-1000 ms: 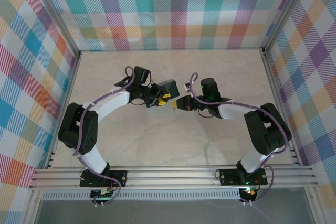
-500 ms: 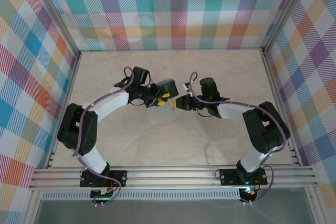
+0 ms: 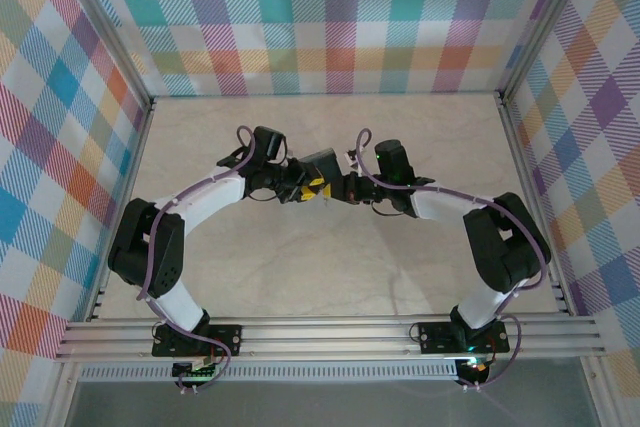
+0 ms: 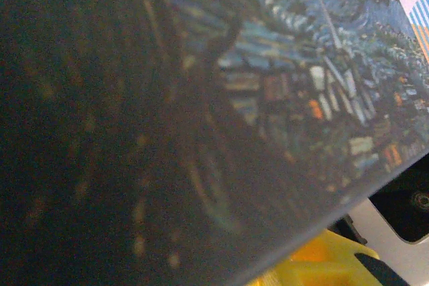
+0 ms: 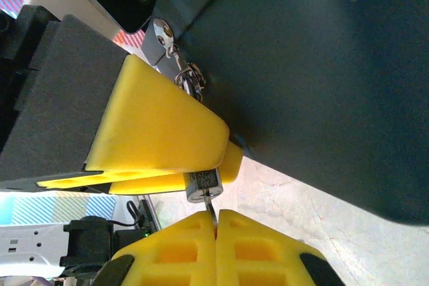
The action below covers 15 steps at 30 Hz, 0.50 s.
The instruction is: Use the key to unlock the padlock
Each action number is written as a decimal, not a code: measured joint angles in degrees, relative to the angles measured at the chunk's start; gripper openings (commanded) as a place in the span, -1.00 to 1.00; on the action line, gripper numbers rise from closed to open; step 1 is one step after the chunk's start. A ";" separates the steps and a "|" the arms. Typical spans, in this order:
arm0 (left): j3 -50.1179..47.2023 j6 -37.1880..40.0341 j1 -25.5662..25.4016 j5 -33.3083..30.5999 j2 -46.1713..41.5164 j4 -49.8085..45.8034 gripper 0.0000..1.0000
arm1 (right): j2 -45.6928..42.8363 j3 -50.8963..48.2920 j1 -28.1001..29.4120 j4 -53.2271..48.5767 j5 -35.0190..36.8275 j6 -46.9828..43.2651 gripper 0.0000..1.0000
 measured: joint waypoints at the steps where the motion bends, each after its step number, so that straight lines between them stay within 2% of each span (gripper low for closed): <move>1: 0.00 -0.07 -0.02 0.11 0.00 0.11 -0.94 | -0.17 0.07 0.04 -0.20 0.11 -0.02 -1.00; 5: 0.00 -0.90 0.00 0.07 0.00 0.85 -0.95 | -0.20 0.24 0.35 0.15 0.72 0.68 -0.97; 10: 0.00 -2.38 0.24 -0.15 -0.11 2.25 -0.95 | -0.17 -0.04 0.59 3.67 1.18 4.42 -0.50; 15: -0.04 -1.92 0.85 -1.20 -0.94 -1.97 -0.95 | -1.77 -0.11 0.57 3.41 2.95 2.14 -0.16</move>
